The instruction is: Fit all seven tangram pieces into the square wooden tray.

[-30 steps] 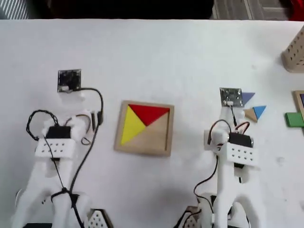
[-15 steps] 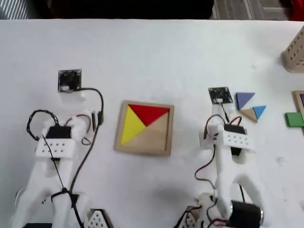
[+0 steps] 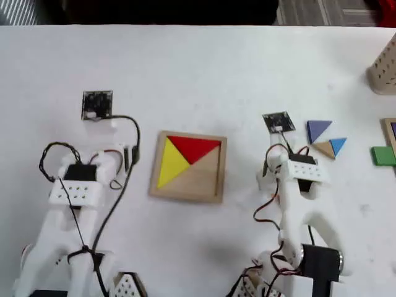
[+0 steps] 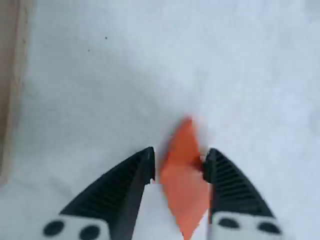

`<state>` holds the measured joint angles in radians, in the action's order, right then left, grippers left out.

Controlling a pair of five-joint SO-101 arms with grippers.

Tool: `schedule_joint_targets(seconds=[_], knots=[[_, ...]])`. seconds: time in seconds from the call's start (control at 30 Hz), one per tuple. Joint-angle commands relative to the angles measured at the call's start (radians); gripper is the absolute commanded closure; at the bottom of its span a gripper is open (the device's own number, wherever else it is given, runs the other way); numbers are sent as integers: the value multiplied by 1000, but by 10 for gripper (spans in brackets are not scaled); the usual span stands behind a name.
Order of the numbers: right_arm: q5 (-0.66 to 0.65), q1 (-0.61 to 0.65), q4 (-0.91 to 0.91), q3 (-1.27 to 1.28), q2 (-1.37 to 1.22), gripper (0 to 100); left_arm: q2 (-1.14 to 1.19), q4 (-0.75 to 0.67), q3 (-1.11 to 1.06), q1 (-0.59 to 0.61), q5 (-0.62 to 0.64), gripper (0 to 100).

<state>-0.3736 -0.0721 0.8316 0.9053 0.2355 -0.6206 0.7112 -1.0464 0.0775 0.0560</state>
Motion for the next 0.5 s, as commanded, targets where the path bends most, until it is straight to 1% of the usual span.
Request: schedule_joint_targets(seconds=[0.0, 0.1, 0.2, 0.3, 0.47], knots=[[-11, 13, 12, -15, -2, 970, -18, -35, -3, -13, 5, 782], [-8, 1, 25, -17, 1, 985, -18, -35, -3, -15, 5, 782], [-5, -13, 27, -17, 8, 981, -19, -34, -2, -15, 5, 782], [37, -13, 31, -28, 12, 981, -19, -32, 0, -15, 5, 782], [51, 35, 219, -124, 105, 981, -19, -34, 0, -10, 6, 782]])
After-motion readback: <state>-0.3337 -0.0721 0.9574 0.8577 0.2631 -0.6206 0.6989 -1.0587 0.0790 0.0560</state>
